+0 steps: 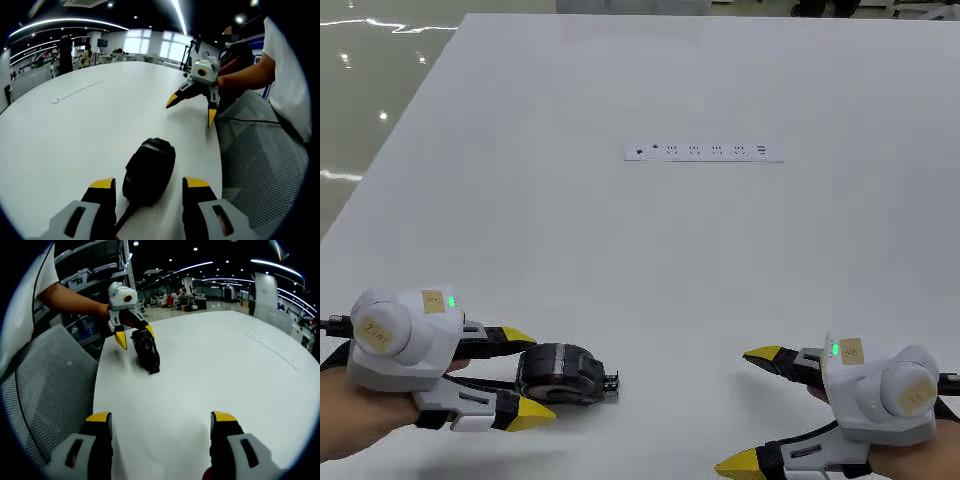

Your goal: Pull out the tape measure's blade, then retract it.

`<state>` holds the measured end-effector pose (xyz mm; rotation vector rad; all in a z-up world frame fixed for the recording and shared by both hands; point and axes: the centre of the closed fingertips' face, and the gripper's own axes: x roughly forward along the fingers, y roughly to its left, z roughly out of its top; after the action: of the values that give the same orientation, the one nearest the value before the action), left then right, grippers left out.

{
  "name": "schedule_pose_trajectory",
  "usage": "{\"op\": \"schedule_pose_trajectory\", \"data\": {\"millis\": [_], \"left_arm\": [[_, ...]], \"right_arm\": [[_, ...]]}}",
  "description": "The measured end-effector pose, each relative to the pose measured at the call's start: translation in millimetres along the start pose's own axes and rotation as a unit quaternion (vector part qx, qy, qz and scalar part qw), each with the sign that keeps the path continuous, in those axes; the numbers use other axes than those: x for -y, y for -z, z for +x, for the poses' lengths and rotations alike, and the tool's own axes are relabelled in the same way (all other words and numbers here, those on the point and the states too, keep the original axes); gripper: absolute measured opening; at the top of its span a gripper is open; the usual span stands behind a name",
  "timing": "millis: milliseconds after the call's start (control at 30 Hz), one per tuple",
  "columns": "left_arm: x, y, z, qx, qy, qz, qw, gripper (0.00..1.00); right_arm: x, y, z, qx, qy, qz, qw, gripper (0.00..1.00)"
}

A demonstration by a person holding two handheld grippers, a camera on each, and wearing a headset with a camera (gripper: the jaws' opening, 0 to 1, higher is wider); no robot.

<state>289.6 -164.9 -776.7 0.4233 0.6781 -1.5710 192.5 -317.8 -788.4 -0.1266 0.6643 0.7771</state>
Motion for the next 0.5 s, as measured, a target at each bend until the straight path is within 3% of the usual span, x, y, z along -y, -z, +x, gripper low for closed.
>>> {"op": "schedule_pose_trajectory", "data": {"millis": [67,500], "left_arm": [[-0.1,-0.7,0.3,0.000,0.001,0.005,1.0000,0.44],[-1.9,-3.8,2.8,0.001,0.002,0.020,0.9998,0.35]], "right_arm": [[-0.1,-0.9,1.0,0.000,-0.001,0.000,1.0000,0.81],[-0.5,-8.1,5.4,0.005,-0.002,0.000,1.0000,0.81]]}}
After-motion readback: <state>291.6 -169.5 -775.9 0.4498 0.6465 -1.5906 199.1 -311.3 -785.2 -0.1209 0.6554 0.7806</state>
